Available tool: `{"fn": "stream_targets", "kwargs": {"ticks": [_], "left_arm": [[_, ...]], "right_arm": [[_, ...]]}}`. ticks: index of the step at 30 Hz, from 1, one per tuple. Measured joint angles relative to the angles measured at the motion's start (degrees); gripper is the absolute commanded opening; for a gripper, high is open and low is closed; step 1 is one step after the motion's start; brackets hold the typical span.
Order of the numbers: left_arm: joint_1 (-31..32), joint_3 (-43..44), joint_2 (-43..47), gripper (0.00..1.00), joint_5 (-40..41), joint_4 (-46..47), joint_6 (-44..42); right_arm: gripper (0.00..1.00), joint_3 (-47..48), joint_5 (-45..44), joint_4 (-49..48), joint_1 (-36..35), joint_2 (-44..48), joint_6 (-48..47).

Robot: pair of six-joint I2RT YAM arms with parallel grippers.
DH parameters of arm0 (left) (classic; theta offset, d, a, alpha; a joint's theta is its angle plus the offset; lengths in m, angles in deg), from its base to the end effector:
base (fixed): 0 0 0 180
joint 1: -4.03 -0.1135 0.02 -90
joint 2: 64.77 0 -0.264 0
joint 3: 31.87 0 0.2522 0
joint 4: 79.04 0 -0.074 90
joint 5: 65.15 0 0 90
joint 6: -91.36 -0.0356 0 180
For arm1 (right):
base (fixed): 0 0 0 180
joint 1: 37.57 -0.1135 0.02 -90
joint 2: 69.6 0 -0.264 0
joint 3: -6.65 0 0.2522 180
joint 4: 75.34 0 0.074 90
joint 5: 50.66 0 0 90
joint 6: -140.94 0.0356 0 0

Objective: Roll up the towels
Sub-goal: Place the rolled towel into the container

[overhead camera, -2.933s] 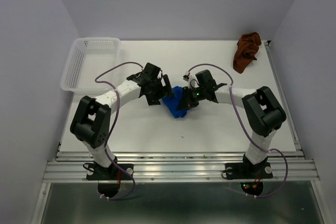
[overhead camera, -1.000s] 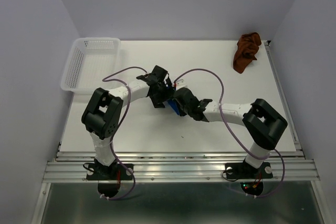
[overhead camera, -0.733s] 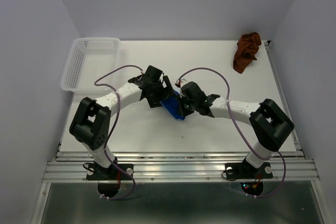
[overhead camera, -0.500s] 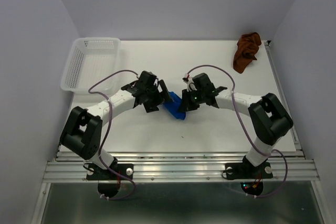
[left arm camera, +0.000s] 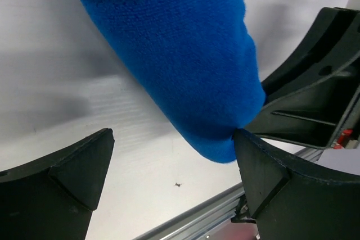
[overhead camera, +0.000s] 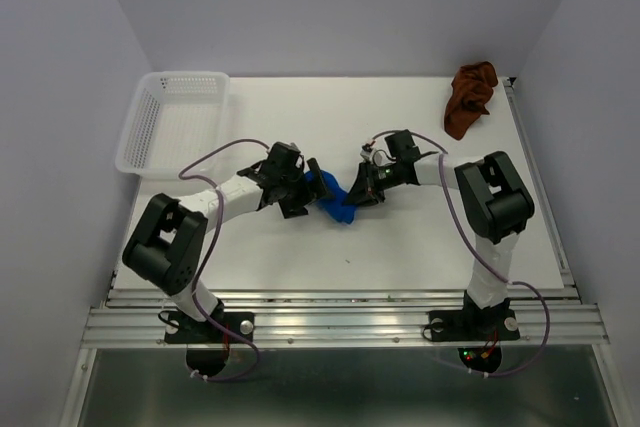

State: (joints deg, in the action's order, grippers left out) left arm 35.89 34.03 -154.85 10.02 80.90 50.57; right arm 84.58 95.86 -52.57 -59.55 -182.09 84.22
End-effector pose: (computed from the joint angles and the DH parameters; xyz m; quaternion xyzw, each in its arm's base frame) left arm 0.2739 -0.1809 0.1986 -0.0882 0.9107 -0.3409 0.2157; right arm 0.3405 0.1695 0.1355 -0.0493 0.8543 0.5174 0.0088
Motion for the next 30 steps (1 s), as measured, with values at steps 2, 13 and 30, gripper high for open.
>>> {"fn": "stream_targets", "kwargs": {"ticks": [2, 13, 30], "left_arm": [[0.0, 0.4, -2.3, 0.97, -0.3, 1.1, 0.0], [0.0, 5.3, -11.5, 0.87, -3.0, 5.6, -0.1], [-0.9, 10.6, -15.2, 0.64, 0.2, 6.4, -0.2]], "right_arm": [[0.01, 0.5, 1.2, 0.1, 0.8, -1.1, 0.7], [0.01, 2.3, 2.8, 0.8, 3.3, -5.5, 2.6], [0.08, 10.5, 0.0, 9.5, 5.1, -10.2, -1.8]]}}
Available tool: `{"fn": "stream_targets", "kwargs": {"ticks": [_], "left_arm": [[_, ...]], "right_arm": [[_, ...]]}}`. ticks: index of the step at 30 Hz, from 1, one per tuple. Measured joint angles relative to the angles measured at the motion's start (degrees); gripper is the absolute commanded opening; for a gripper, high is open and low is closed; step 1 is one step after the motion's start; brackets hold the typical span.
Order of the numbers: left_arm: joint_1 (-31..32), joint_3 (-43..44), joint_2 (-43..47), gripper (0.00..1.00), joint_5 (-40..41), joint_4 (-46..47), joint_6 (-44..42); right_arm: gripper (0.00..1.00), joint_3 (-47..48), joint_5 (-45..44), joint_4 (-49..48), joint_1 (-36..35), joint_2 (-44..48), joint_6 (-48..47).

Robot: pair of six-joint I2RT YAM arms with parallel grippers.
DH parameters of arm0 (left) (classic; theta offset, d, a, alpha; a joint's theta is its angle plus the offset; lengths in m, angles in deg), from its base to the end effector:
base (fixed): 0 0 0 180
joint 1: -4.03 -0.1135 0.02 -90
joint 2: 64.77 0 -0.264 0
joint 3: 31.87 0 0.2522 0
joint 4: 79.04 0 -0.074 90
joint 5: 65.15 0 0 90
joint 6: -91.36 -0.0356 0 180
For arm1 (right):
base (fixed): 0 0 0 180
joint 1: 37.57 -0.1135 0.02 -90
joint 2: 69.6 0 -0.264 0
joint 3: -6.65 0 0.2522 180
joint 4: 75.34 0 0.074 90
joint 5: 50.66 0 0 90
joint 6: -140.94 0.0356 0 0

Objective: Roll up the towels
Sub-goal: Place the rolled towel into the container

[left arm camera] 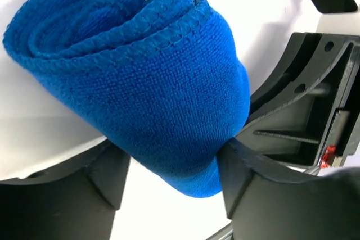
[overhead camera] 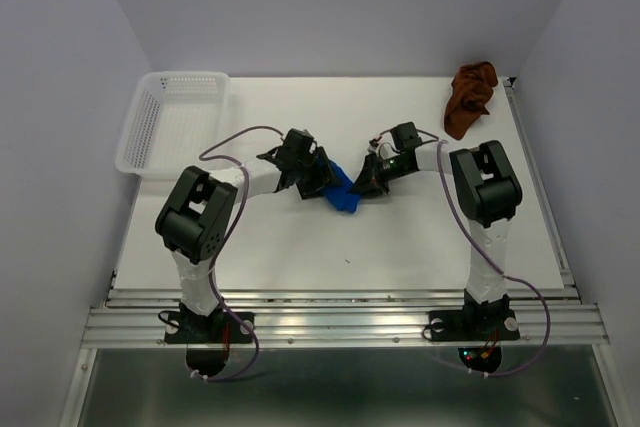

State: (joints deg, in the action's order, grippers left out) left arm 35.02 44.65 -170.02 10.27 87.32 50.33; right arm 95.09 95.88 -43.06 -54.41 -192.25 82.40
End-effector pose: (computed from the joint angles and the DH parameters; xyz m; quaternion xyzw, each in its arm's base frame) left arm 0.3303 -0.2089 0.1739 -0.0912 0.9043 -0.3463 0.2323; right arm 0.3822 0.1467 0.1081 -0.0140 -0.8675 -0.4965 0.0260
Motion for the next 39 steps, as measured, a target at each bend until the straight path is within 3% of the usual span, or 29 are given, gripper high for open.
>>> {"fn": "stream_targets", "kwargs": {"ticks": [3, 6, 12, 13, 15, 23, 27, 39], "left_arm": [[0.0, 2.1, -1.7, 0.47, -0.3, -0.6, -0.5], [0.1, 3.5, -2.8, 0.0, -0.8, -0.1, -0.4], [0.2, 4.8, -3.1, 0.0, -0.5, 0.6, -1.0], [-0.2, 4.8, -3.1, 0.0, 0.0, 0.8, -1.4], [-0.9, 4.8, -2.8, 0.0, 0.8, 0.9, -1.8], [-7.5, 4.5, 5.8, 0.0, 0.6, 3.9, -6.1], [-12.0, 6.2, 8.4, 0.0, -1.1, 5.2, -8.4], [-29.2, 18.0, 8.7, 0.0, -5.5, 7.0, -19.2]], "right_arm": [[0.17, 0.3, -1.2, 1.1, 0.0, 0.6, -1.5], [0.34, 0.8, -3.6, 2.6, -0.1, 2.3, -3.9], [0.55, 0.4, -9.6, 5.8, -0.1, 9.4, -8.3], [0.65, 0.3, -10.3, 6.5, -0.1, 10.7, -8.5], [1.0, 0.1, -12.8, 8.2, -0.1, 16.6, -9.6], [1.0, -1.5, -22.9, 7.9, -0.1, 40.9, -10.5], [1.0, -4.0, -28.7, 7.8, -0.1, 48.0, -9.8], [1.0, -6.9, -36.5, 8.1, -0.1, 46.0, -9.2]]}}
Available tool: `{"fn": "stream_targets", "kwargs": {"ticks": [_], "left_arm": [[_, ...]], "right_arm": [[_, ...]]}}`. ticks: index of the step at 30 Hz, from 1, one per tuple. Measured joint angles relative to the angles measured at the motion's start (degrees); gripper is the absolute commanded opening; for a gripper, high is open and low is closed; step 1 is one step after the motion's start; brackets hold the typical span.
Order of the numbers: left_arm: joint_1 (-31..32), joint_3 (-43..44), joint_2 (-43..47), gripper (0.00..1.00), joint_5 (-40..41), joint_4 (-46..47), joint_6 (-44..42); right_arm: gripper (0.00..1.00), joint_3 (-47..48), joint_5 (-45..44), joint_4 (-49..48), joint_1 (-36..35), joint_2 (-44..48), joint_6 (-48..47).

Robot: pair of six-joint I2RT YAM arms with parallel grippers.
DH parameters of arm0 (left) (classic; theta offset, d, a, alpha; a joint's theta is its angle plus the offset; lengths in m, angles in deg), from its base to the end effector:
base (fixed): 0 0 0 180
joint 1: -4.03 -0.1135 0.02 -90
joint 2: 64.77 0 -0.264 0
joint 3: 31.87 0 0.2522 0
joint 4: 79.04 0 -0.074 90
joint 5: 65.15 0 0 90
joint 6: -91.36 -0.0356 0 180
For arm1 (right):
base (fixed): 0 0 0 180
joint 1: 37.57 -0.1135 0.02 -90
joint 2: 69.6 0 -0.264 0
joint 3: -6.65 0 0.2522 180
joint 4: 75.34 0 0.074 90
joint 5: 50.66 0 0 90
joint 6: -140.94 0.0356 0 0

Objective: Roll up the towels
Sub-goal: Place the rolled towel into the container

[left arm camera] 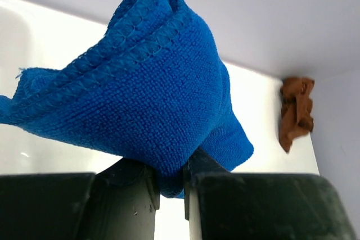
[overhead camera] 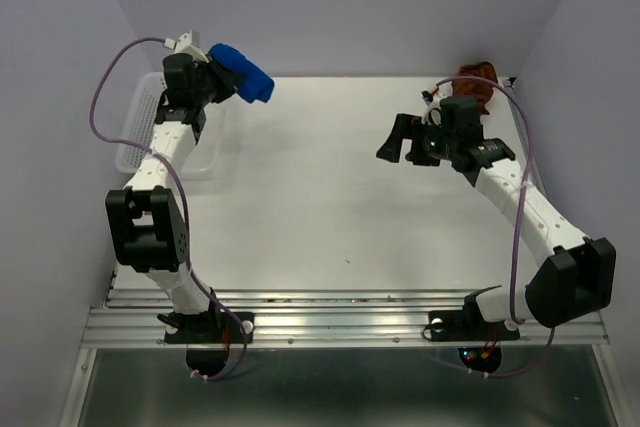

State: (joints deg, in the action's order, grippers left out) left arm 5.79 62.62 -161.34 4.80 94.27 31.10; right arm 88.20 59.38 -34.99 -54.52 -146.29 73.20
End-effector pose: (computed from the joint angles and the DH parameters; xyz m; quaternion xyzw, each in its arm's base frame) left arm 0.4079 -0.0247 0.3502 -0.0708 0.7527 -0.3012 0.5811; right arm 0.2815 0.0985 0.3294 -0.0390 0.8782 0.2970 0.3729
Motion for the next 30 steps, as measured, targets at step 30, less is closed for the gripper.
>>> {"fn": "stream_targets", "kwargs": {"ticks": [30], "left_arm": [[-16.6, 23.1, -33.2, 0.0, -10.6, 5.4, -5.1]], "right_arm": [[1.0, 8.6, -0.4, 1.0, 0.0, -15.6, -1.0]]}}
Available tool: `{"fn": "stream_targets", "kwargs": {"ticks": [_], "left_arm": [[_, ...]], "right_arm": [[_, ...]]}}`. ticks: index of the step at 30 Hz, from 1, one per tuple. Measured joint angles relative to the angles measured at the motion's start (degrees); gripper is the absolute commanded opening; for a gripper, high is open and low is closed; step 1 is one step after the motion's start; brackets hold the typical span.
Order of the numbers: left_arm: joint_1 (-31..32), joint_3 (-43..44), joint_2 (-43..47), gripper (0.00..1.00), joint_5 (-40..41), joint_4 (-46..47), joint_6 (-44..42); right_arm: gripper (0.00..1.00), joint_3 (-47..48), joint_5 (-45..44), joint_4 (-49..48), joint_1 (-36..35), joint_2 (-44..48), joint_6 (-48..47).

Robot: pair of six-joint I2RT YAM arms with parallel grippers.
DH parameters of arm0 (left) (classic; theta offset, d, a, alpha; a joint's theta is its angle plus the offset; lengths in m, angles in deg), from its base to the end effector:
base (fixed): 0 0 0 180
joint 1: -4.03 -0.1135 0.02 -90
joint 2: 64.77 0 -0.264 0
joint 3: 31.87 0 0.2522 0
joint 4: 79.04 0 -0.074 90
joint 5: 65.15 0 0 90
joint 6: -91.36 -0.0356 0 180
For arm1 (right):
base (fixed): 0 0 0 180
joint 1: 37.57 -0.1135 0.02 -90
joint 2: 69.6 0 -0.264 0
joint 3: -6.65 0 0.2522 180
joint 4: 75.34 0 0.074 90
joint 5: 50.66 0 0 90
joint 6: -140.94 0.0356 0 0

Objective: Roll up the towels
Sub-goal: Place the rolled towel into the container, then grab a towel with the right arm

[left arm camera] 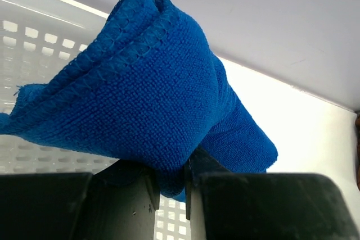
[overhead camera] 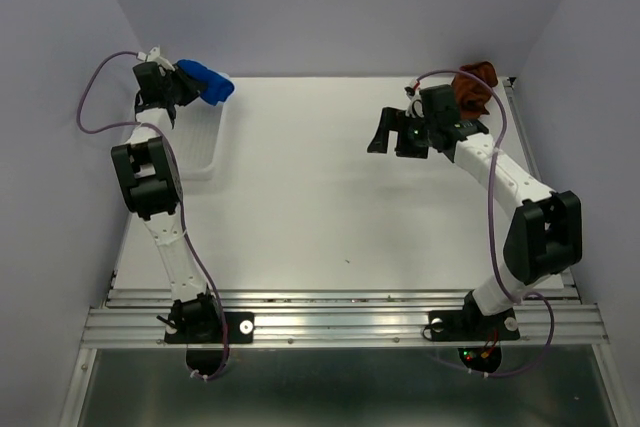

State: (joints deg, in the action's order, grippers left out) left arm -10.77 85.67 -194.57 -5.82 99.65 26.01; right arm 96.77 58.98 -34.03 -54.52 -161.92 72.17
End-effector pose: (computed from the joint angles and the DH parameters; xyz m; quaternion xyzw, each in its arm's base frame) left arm 0.5240 0.1197 0.2382 -0.1017 0.7685 -0.2582 0.5765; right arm 0.3415 0.1166 0.2936 -0.0335 0.9072 0.2753 0.3162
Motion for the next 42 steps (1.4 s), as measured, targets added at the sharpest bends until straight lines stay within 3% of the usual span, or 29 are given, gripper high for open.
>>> {"fn": "stream_targets", "kwargs": {"ticks": [13, 17, 18, 20, 22, 34, 35, 36, 42], "left_arm": [[-1.3, 5.3, -6.5, 0.01, 2.3, -4.6, -0.1], [-1.8, 7.4, -8.7, 0.16, 4.1, -8.2, 0.3], [-1.9, 7.4, -8.9, 0.23, 4.9, -9.7, 0.5], [-2.0, 7.4, -8.9, 0.51, 5.7, -11.0, 0.9], [-1.9, 7.3, -8.8, 0.63, 6.8, -11.5, 1.2], [-1.8, 4.6, -2.8, 0.72, 9.2, -19.9, 2.2], [-1.8, 4.4, -1.4, 0.91, 9.7, -21.1, 2.5], [-1.8, 4.3, -0.2, 0.99, 9.8, -21.9, 2.6], [-2.0, 4.3, 7.6, 0.99, 10.4, -26.8, 4.3]], "right_arm": [[1.0, 0.1, -0.8, 0.8, 0.0, -0.4, 0.0], [1.0, 0.9, -1.4, 1.7, 0.0, -0.9, 0.0], [1.0, 1.1, -1.7, 1.8, 0.0, -0.9, -0.1], [1.0, 1.6, -2.1, 2.1, 0.0, -1.0, 0.0], [1.0, 2.0, -2.4, 2.2, 0.0, -1.0, 0.0], [1.0, 7.7, -8.2, 4.9, 0.1, -0.9, 1.2], [1.0, 8.4, -9.1, 5.1, 0.3, -0.9, 1.6], [1.0, 9.1, -10.0, 5.2, 0.8, -0.9, 1.7], [1.0, 16.9, -13.6, 6.2, 8.0, -4.5, 2.0]]}}
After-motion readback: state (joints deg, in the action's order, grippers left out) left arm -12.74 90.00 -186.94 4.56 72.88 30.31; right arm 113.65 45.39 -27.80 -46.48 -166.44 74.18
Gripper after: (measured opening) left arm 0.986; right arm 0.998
